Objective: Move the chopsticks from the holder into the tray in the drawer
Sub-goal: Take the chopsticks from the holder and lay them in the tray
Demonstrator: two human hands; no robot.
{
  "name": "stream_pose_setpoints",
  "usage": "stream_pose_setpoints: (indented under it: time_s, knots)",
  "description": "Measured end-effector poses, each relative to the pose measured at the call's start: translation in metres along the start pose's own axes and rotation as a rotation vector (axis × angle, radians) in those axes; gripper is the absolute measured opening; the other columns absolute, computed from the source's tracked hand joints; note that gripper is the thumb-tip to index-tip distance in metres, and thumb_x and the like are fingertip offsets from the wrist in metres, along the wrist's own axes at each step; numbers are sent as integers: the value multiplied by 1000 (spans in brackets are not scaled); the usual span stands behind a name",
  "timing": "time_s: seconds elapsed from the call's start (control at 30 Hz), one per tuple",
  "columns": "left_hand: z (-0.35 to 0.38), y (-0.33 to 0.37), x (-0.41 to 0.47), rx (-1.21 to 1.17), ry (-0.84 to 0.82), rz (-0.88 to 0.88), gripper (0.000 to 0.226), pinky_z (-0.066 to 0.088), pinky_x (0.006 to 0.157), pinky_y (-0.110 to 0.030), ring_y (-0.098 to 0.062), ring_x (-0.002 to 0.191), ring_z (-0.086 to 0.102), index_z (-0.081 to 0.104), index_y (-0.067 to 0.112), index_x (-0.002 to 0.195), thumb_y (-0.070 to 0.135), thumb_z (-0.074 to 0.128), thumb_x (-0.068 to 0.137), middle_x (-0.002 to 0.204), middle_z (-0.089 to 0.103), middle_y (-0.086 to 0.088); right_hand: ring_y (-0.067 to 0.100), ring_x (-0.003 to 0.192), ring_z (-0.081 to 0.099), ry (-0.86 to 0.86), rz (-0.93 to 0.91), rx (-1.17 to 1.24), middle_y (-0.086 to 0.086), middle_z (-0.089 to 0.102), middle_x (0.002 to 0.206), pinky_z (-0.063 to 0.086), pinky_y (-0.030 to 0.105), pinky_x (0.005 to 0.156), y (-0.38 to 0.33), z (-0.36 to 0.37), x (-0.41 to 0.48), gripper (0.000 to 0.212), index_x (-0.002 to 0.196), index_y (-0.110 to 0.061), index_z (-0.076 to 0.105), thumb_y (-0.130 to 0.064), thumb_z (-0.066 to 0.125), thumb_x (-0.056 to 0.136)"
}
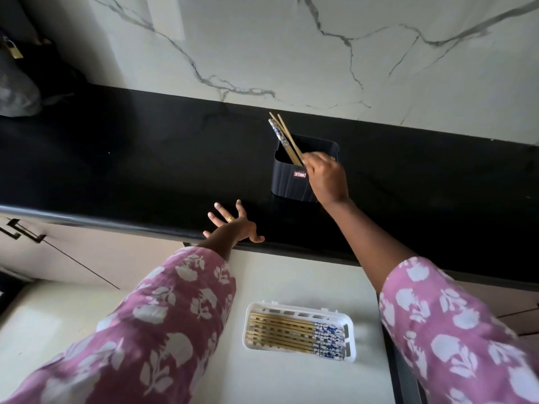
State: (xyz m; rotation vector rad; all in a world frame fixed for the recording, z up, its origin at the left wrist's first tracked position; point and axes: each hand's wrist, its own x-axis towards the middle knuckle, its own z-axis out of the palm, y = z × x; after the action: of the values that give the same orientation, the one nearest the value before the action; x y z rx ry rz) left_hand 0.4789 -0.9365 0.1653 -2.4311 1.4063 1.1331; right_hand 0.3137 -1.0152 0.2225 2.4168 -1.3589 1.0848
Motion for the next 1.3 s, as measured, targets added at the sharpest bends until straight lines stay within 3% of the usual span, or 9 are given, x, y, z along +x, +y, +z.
stream_pose_setpoints:
  time_s: [0.1,0.3,0.53,0.8,1.0,1.17,1.23,1.3]
  knots:
    - [1,0,6,-6,-11,-1,113,14,111,-63,-48,136,-26,-24,29,145,46,68,80,146,-37,-24,34,91,67,-213,239,15,20,71,98,54,43,79,1,13,36,21,98,2,69,-13,56,91]
    - [2,1,12,69,-2,-45,117,8,106,-68,-47,137,-25,-27,31,143,53,67,77,146,-37,-26,39,95,64,-436,496,-6,23,63,109,53,39,74,-4,44,72,28,105,1,64,-13,70,82]
    - [3,2,18,56,-12,-53,118,8,106,-68,-46,137,-26,-29,32,142,49,69,78,143,-41,-24,41,103,61,-424,442,-170,23,61,115,51,41,77,-8,65,87,26,115,2,58,0,47,91]
    - [3,1,14,64,-10,-33,118,7,107,-67,-46,136,-27,-30,30,142,46,69,79,143,-42,-24,39,102,62,-409,507,-119,21,61,114,51,41,77,-7,66,85,25,113,-1,59,-9,56,90]
    - [9,0,23,49,32,-54,121,6,107,-68,-44,137,-28,-28,34,142,50,71,75,143,-43,-21,36,94,65,-273,603,43,20,69,99,51,34,70,-5,38,95,18,97,-2,69,-12,63,82]
    - [19,-3,24,-34,102,-60,118,0,106,-67,-40,137,-31,-22,40,143,50,73,73,145,-43,-14,29,77,70,20,674,279,17,75,82,50,25,65,-2,-8,106,17,85,0,74,-16,69,81]
    - [24,-4,18,-59,161,-14,108,-5,107,-65,-38,139,-28,-12,39,147,42,71,76,151,-35,-11,27,71,70,136,735,381,14,75,75,57,32,67,-2,-26,105,15,80,-3,75,-18,70,79]
    - [28,-3,16,-10,275,144,93,-7,111,-58,-33,144,-16,3,33,150,27,64,80,158,-16,-8,26,70,71,241,848,550,13,74,73,59,40,73,0,-37,102,15,83,-3,75,-17,70,79]
